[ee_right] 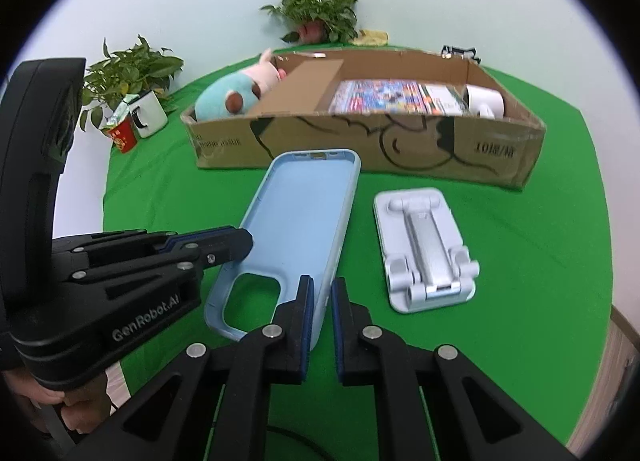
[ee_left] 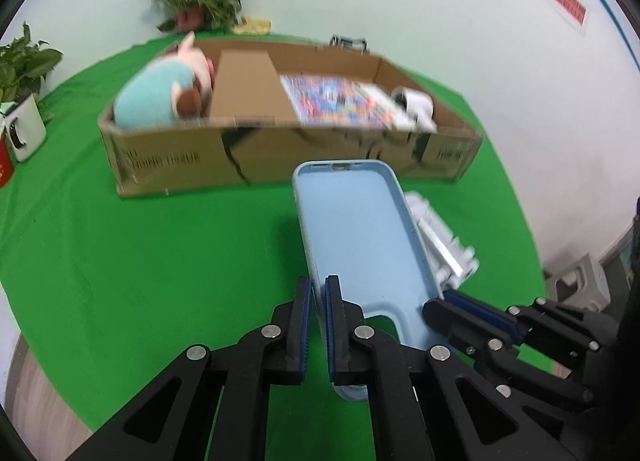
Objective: Organize objects
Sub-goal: 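Lift the phone case with the right gripper and carry it over the box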
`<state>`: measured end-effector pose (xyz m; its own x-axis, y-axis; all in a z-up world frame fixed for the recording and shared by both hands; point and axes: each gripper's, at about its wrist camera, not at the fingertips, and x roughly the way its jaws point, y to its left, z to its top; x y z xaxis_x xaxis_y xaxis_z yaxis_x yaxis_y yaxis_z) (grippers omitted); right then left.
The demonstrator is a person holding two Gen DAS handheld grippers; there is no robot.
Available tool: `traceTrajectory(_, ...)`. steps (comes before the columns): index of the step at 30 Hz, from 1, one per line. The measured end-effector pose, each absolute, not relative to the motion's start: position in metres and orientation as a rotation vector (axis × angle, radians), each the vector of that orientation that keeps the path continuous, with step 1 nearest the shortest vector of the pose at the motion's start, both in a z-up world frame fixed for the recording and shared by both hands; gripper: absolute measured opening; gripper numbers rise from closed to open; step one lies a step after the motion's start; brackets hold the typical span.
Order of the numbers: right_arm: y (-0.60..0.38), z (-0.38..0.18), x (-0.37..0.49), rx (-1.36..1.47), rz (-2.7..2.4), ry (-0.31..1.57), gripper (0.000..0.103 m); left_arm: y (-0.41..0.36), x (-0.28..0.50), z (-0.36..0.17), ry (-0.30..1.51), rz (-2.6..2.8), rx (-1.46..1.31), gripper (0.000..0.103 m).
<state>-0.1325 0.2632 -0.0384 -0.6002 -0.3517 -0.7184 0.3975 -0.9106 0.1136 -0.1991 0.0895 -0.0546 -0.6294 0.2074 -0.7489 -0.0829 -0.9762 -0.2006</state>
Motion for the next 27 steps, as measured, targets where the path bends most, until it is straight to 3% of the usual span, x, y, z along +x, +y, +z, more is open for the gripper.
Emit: traceTrajectory(27, 0.278, 0.05, -0.211, 0.758, -2.649, 0.076, 0.008, 0.113, -0.291, 0.072, -0.095, 2.818, -0.909, 0.002)
